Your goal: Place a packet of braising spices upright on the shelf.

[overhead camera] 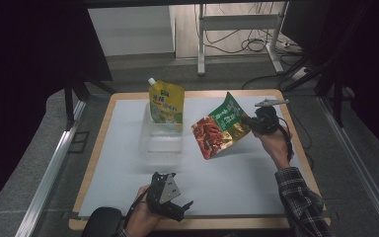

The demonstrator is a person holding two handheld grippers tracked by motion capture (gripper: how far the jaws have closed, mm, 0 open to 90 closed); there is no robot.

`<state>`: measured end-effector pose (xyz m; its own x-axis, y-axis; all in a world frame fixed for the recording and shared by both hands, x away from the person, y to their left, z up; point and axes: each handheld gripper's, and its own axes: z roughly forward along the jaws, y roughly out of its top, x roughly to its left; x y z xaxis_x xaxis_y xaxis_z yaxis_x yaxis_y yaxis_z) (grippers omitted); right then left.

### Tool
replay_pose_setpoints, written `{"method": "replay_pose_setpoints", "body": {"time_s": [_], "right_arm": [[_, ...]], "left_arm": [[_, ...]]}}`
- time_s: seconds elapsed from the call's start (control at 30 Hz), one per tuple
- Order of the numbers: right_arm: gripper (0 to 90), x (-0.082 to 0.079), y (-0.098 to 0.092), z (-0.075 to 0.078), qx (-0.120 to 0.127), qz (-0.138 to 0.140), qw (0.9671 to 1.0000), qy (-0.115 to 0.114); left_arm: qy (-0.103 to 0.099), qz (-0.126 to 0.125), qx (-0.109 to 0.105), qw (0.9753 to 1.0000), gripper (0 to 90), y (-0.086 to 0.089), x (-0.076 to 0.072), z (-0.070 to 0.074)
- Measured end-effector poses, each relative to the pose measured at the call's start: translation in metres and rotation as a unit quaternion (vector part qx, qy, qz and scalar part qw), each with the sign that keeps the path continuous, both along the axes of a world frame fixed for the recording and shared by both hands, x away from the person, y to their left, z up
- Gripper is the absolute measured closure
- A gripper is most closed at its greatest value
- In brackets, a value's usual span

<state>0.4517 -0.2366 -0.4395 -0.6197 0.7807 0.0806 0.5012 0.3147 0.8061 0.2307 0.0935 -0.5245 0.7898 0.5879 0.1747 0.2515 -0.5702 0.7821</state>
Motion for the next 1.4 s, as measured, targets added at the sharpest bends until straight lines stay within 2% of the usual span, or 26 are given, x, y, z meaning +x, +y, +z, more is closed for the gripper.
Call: {"method": "replay_pose_setpoints", "body": {"time_s": [0.2, 0.37, 0.73, 0.8, 0.93, 1.17, 1.4], "right_arm": [[89.1, -0.004, 0.007, 0.015, 0.016, 0.015, 0.9998, -0.004], [89.1, -0.007, 0.022, 0.031, 0.012, 0.034, 0.9992, -0.015], [89.2, -0.011, 0.05, 0.055, 0.007, 0.067, 0.9974, -0.027], [89.3, -0.013, 0.057, 0.063, 0.001, 0.084, 0.996, -0.032], [89.3, -0.017, 0.065, 0.072, -0.005, 0.099, 0.9943, -0.038], [89.4, -0.022, 0.072, 0.082, -0.021, 0.107, 0.9928, -0.05], [89.4, -0.024, 0.069, 0.093, -0.017, 0.109, 0.9924, -0.056]], "left_arm": [[-0.003, 0.002, -0.003, 1.0, 0.0, 0.001, 0.0, 0.001], [-0.004, 0.0, -0.003, 1.0, 0.0, 0.001, 0.0, 0.001], [-0.005, 0.0, -0.003, 1.0, 0.0, 0.001, -0.001, 0.001], [-0.006, -0.001, -0.003, 1.0, 0.0, 0.0, -0.001, 0.001], [-0.006, -0.001, -0.002, 1.0, 0.0, 0.0, -0.001, 0.001], [-0.006, -0.002, -0.003, 1.0, 0.0, -0.001, -0.002, 0.001], [-0.006, -0.004, 0.0, 1.0, 0.0, -0.001, -0.002, 0.001]]}}
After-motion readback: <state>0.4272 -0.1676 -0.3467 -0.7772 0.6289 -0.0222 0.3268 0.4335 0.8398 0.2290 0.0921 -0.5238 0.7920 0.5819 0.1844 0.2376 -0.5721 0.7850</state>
